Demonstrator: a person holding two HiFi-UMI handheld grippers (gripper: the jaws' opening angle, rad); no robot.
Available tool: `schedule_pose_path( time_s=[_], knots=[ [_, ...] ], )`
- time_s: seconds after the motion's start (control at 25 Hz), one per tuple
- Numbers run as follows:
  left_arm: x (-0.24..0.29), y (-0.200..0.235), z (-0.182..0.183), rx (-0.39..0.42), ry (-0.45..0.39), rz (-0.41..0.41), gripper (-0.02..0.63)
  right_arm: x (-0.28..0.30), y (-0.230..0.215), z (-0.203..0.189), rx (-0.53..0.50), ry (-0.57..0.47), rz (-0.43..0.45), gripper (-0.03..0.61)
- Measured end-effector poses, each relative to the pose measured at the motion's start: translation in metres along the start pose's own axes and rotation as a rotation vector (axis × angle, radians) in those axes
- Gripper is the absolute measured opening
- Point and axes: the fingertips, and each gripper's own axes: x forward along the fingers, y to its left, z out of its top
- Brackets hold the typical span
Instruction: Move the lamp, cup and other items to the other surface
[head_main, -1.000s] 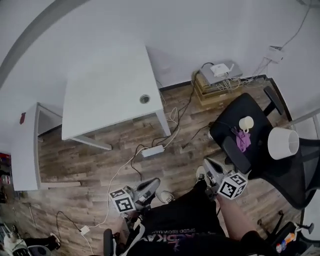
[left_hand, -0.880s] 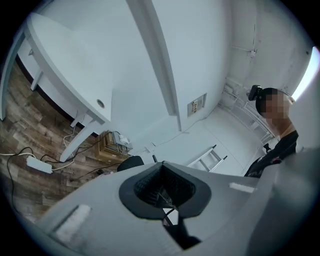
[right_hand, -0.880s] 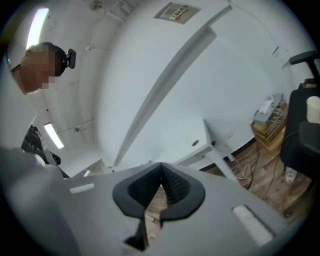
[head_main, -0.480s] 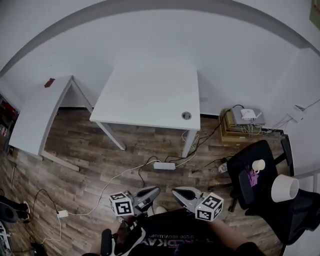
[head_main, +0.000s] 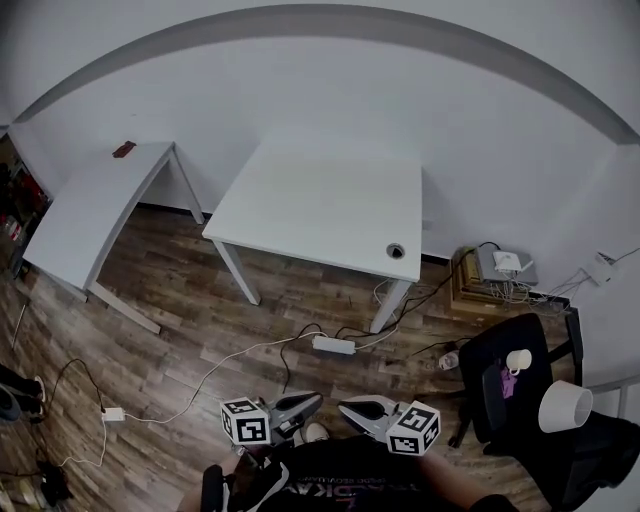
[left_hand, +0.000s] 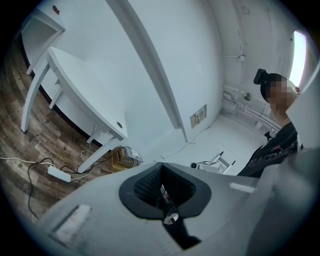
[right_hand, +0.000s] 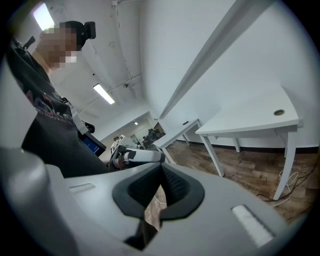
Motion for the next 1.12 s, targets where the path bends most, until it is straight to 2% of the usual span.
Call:
schedule_pose_path(
  time_s=[0.24, 0.6, 0.76, 1.12],
  knots=[
    [-0.012, 0.005, 0.001, -0.009, -0.042, -0.01, -0.005, 0.01, 0.006, -0.004, -0.012, 0.021, 0.012, 0.005],
    [-0.01, 0.005, 0.001, -0.021, -0.031, -0.034, -0.005, 0.011, 0.006, -0.005, -0.014, 0.019, -0.009, 0.005],
    [-0.008, 0.002, 0.003, -0.018, -0.01, -0.024, -0.005, 0.011, 0.006, -0.004, -0.017, 0.015, -0.013, 0.003],
    [-0.01, 0.004, 0.001, -0.027, -0.02, -0.024, -0.005, 0.013, 0.004, -0.006, -0.019, 0.018, -0.011, 0.003]
  ],
)
